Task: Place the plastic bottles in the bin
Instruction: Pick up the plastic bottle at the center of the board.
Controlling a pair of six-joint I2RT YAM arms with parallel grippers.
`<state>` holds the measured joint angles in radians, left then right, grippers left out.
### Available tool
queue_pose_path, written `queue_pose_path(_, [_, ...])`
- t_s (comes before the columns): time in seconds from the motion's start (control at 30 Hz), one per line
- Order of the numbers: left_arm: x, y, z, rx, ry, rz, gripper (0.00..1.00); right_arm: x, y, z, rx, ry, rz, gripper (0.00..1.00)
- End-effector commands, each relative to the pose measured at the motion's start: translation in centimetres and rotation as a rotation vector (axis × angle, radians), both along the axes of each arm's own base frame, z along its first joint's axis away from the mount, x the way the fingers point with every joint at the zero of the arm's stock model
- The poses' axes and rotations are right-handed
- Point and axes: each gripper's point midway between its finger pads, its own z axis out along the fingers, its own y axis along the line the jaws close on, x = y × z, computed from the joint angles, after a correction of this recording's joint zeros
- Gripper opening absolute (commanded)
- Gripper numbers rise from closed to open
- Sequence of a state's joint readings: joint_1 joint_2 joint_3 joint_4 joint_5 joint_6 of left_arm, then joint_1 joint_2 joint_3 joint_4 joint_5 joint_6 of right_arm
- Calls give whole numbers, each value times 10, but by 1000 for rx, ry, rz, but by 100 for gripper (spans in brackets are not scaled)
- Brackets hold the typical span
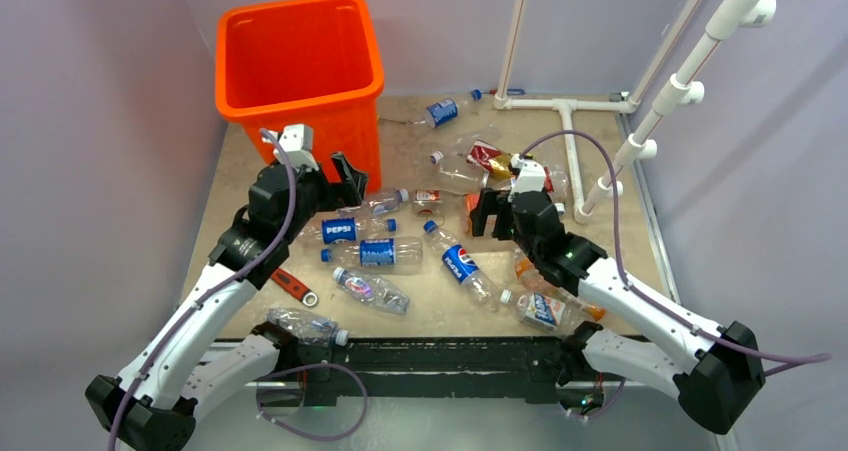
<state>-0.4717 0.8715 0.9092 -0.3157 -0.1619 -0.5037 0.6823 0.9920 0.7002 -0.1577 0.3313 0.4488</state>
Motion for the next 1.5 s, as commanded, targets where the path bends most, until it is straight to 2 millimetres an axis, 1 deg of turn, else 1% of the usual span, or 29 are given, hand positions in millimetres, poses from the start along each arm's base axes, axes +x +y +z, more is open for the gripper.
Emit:
queue_pose_path(0.0, [1, -5, 5, -2, -26, -29, 99, 4, -22, -6, 41, 15, -178, 96])
queue_pose_path(0.03, [2, -6, 5, -4, -24, -34, 99, 1, -23, -10, 58, 30, -195, 98])
queue_pose_path(0.1, [1, -8, 3, -6, -19, -45, 99, 3, -34, -10, 75, 6, -255, 99])
queue_pose_path(0.2, [1, -12, -1, -11, -4, -64, 99, 16, -54, -13, 109, 10, -313, 99])
queue_pose_path(0.27, [1, -17, -5, -16, 9, -84, 99, 27, -61, -13, 143, 11, -322, 99])
queue_pose_path(0.43, [1, -24, -12, -25, 39, -113, 99, 45, -69, 1, 150, -50, -386, 99])
queue_pose_path(0.5, [1, -26, -13, -28, 44, -123, 99, 53, -70, -3, 143, -44, -392, 99])
queue_pose_path(0.53, [0, -26, -14, -28, 45, -126, 99, 60, -68, -2, 155, -54, -395, 99])
queue_pose_path(0.63, [0, -27, -13, -30, 45, -130, 99, 69, -66, -20, 140, -18, -402, 99])
queue_pose_path(0.7, [-1, -27, -13, -30, 45, -132, 99, 71, -64, -30, 146, 1, -396, 99])
queue_pose_path(0.83, [-2, -29, -15, -34, 49, -144, 99, 67, -53, -40, 182, 28, -354, 97])
queue_pose_path(0.9, [0, -31, -17, -34, 52, -146, 99, 64, -47, -42, 217, 40, -328, 96])
queue_pose_path(0.97, [-2, -36, -18, -42, 62, -177, 99, 63, -43, -40, 251, 28, -308, 94])
queue_pose_path(1.1, [-2, -39, -20, -44, 72, -188, 99, 49, -18, -46, 369, 75, -217, 92])
queue_pose_path(1.17, [-2, -39, -20, -44, 71, -188, 99, 43, -10, -49, 386, 95, -197, 91])
queue_pose_path(1.3, [-2, -39, -19, -46, 68, -188, 99, 28, 0, -42, 351, 89, -165, 91])
queue_pose_path(1.4, [-3, -40, -20, -48, 72, -193, 99, 24, -2, -31, 270, 52, -142, 93])
queue_pose_path(1.47, [-3, -41, -21, -51, 74, -199, 99, 25, -9, -27, 193, 27, -134, 95])
